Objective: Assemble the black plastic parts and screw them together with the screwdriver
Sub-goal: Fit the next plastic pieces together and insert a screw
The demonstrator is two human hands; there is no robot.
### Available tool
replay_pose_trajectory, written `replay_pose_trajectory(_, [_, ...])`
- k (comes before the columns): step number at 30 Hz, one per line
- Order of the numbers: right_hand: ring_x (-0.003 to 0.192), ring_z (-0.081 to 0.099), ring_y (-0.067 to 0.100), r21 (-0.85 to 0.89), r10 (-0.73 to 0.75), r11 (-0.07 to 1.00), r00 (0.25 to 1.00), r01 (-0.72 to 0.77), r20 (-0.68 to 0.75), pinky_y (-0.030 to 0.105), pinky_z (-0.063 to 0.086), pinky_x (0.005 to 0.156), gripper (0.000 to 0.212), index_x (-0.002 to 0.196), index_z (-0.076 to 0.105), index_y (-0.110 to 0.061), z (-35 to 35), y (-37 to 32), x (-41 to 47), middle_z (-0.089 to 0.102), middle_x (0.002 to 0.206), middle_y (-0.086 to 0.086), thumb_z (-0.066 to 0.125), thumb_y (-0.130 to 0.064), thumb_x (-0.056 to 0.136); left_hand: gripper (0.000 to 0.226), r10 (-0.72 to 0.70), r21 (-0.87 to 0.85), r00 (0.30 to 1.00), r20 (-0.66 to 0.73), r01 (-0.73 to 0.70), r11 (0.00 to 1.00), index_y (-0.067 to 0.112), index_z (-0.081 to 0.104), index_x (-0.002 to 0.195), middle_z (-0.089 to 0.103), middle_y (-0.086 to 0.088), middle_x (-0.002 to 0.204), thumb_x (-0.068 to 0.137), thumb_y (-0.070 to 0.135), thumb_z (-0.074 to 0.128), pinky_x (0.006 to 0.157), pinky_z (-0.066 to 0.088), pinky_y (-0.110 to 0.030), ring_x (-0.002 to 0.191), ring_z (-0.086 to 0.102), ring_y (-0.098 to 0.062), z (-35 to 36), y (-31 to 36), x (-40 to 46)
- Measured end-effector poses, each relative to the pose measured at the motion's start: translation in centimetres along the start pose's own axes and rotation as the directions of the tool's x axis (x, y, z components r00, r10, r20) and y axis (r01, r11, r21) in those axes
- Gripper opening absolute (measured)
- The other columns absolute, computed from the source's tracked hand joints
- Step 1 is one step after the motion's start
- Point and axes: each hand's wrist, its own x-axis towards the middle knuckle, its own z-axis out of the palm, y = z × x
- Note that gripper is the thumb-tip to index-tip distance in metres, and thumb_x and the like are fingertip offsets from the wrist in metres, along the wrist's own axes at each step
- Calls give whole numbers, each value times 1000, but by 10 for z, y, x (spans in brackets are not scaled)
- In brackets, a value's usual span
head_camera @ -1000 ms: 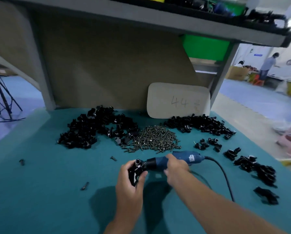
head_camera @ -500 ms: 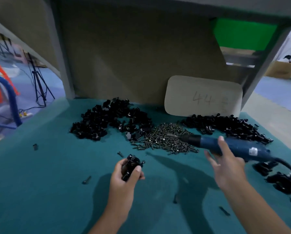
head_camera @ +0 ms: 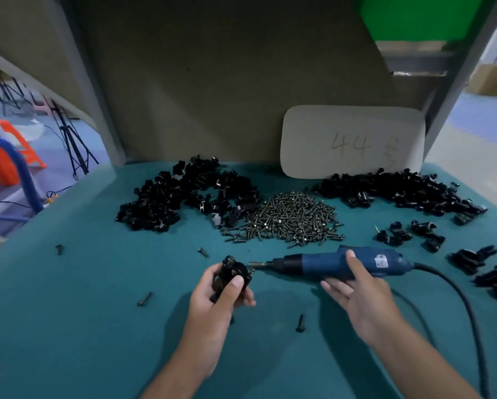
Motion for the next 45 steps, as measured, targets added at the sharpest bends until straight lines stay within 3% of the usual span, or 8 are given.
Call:
replay_pose_trajectory(8, [62,72,16,-491,347,833,932,-255,104,26,52,50,38,114,63,-3,-23,-36,-13,77,85,6,47,-37,107,44,-26,14,996,81,25,1000,14,66,111,69,-7,80,80,43,75,79,57,-35,78,66,-23,2,0,-3])
replay_pose_trajectory(12, [61,66,13,-694,95,677,907,244,411,26,49,50,31,95,69,-21,7,-36,-44,71,76,-4,55,-49,99,31,-38,22,994,104,36,999,23,70,103,70,-5,83,80,44,75,79,56,-39,79,66,-23,7,-1,-3])
replay_pose_trajectory(15, [65,62,7,-696,-97,245,731,675,675,23,46,56,47,83,60,-32,37,-26,-60,69,77,-10,40,-75,88,41,-56,-30,991,122,60,998,15,68,112,71,-8,95,79,39,75,78,54,-40,82,65,-21,10,0,-4])
replay_pose_trajectory(22, [67,48,5,-600,-94,-123,592,791,800,41,41,61,37,83,42,-35,51,-22,-47,52,69,-10,27,-68,94,38,-177,-256,949,260,244,935,-2,56,124,64,-8,100,93,18,62,69,55,-27,76,59,-16,22,7,-12])
replay_pose_trajectory(31, [78,49,8,-412,63,-112,421,904,905,43,45,74,32,89,45,-25,67,-28,-37,52,82,-11,35,-51,106,30,-263,-476,913,313,390,788,1,57,118,67,-7,94,94,19,59,69,59,-23,70,59,-13,18,14,-12])
replay_pose_trajectory(34, [77,50,8,-439,96,-164,457,883,884,45,47,73,34,90,43,-30,62,-28,-35,53,80,-12,29,-58,101,36,-214,-396,943,254,303,867,2,55,119,67,-5,96,90,18,69,69,57,-25,73,60,-14,19,10,-12])
replay_pose_trajectory(37, [82,52,1,-474,25,-99,479,875,878,24,42,69,29,94,45,-37,53,-31,-31,54,83,-17,33,-63,98,34,-126,-183,975,182,160,970,4,57,117,66,-1,92,88,17,71,72,55,-27,74,61,-14,19,5,-11])
replay_pose_trajectory(45, [90,53,-5,-340,-58,-149,335,929,940,7,39,78,16,100,63,-31,57,-35,-32,56,91,-21,51,-41,97,36,-67,54,960,273,55,997,1,50,115,66,-1,75,87,19,63,73,53,-23,67,62,-14,20,2,-14])
